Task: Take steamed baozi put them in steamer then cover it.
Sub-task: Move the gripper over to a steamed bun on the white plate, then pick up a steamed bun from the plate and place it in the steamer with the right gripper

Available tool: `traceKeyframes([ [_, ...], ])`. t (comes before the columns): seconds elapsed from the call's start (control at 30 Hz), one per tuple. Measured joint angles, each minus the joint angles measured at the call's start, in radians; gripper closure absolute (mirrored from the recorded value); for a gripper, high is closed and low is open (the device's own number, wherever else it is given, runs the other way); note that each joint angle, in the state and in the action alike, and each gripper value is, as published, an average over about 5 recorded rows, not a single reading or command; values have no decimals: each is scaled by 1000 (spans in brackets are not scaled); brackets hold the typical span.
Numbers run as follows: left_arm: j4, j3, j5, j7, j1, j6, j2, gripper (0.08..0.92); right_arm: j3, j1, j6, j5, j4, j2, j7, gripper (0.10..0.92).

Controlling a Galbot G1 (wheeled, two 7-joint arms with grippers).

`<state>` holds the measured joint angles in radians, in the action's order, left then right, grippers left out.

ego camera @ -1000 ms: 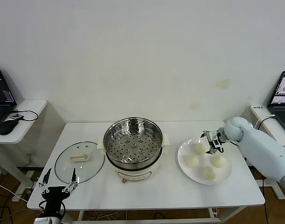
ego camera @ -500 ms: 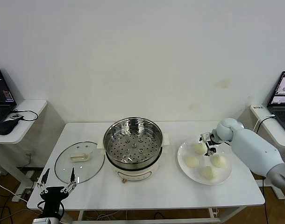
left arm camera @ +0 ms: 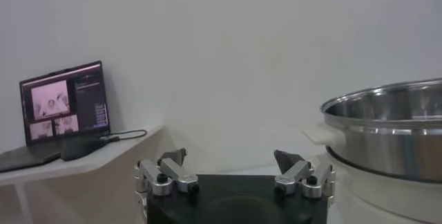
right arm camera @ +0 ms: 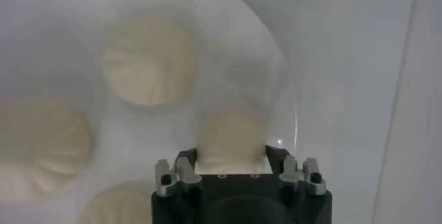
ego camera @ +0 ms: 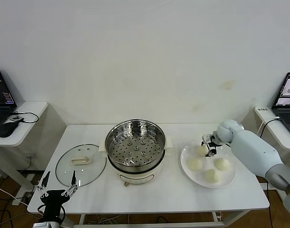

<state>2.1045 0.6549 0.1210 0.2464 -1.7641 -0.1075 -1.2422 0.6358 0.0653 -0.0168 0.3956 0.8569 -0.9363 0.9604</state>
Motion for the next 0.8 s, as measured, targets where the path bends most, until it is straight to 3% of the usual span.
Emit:
traceKeyframes([
  [0.33, -6, -8, 8, -2, 9, 1, 7, 177, 48, -67, 10, -73, 90, 62, 25, 439],
  [0.8, -14, -18, 41, -5, 22, 1, 17, 177, 267, -419, -2, -342, 304, 115, 34, 431],
])
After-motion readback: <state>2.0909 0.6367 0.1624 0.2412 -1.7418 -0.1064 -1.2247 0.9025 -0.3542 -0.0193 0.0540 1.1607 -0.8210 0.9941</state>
